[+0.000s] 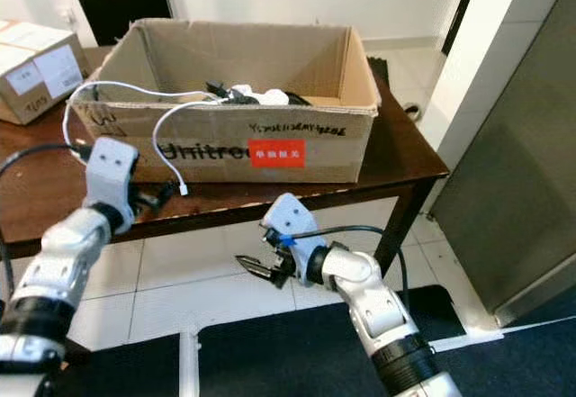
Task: Picking trash to rubbish bin
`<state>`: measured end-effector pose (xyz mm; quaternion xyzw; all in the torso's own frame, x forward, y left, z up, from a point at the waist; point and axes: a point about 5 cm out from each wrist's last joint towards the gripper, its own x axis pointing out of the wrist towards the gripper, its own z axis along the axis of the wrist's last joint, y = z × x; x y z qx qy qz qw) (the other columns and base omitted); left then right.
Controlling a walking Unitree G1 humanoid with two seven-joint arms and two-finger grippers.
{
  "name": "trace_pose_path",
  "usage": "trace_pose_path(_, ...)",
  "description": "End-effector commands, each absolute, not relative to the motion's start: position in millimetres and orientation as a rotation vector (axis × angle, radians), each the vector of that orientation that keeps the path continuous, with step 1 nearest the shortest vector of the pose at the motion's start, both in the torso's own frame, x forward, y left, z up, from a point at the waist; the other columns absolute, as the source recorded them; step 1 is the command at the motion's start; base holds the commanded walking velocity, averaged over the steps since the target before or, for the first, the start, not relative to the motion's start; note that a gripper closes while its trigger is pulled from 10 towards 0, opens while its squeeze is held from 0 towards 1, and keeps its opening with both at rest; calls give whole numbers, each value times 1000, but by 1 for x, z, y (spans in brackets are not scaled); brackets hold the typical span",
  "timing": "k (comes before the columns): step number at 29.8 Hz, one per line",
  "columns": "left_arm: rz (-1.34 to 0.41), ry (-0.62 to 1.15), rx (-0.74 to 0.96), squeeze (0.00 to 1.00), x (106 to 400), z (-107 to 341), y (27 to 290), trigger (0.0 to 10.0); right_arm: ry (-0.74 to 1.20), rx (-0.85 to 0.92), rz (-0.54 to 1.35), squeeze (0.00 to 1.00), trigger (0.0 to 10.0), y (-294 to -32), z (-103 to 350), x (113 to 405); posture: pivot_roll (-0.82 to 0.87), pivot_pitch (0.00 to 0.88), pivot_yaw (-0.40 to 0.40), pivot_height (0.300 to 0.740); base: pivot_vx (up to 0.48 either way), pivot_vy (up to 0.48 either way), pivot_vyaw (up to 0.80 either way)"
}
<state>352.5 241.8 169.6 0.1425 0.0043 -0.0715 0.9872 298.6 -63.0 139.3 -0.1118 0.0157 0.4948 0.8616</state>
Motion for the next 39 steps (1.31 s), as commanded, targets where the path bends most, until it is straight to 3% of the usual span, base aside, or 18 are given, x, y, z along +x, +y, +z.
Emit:
trace_pose_path(1,-125,32,284,0,355,160,242,10000,28,-227,1033,0,10000,-62,138,299,16,167,-14,740,0,0,0)
trace_pose_path(13,-126,34,56,0,375,151,223,10000,-15,-228,1029,0,10000,-51,144,301,-1,175,-4,740,0,0,0)
trace_pose_path(14,-149,33,56,0,375,151,220,5490,-17,-227,1027,0,10000,-52,145,301,0,175,-4,740,0,0,0)
trace_pose_path(15,-149,33,56,0,375,151,220,5490,-17,-227,1027,0,10000,-52,145,301,0,175,-4,740,0,0,0)
trace_pose_path(16,-171,32,53,0,376,151,219,3412,-18,-226,1027,0,10000,-52,145,301,1,175,-4,740,0,0,0)
trace_pose_path(18,-184,33,50,0,376,151,218,2902,-19,-226,1026,0,10000,-53,145,301,1,175,-4,740,0,0,0)
trace_pose_path(19,-190,35,51,0,376,150,218,0,-19,-225,1027,0,10000,-53,145,301,5,175,-6,740,0,0,0)
trace_pose_path(32,-167,30,124,0,375,153,229,0,-25,-216,1028,0,10000,-52,145,301,8,175,-1,740,0,0,0)
trace_pose_path(39,-184,-80,177,0,367,176,241,0,-32,-211,1022,0,10000,-54,147,302,12,172,0,740,0,0,0)
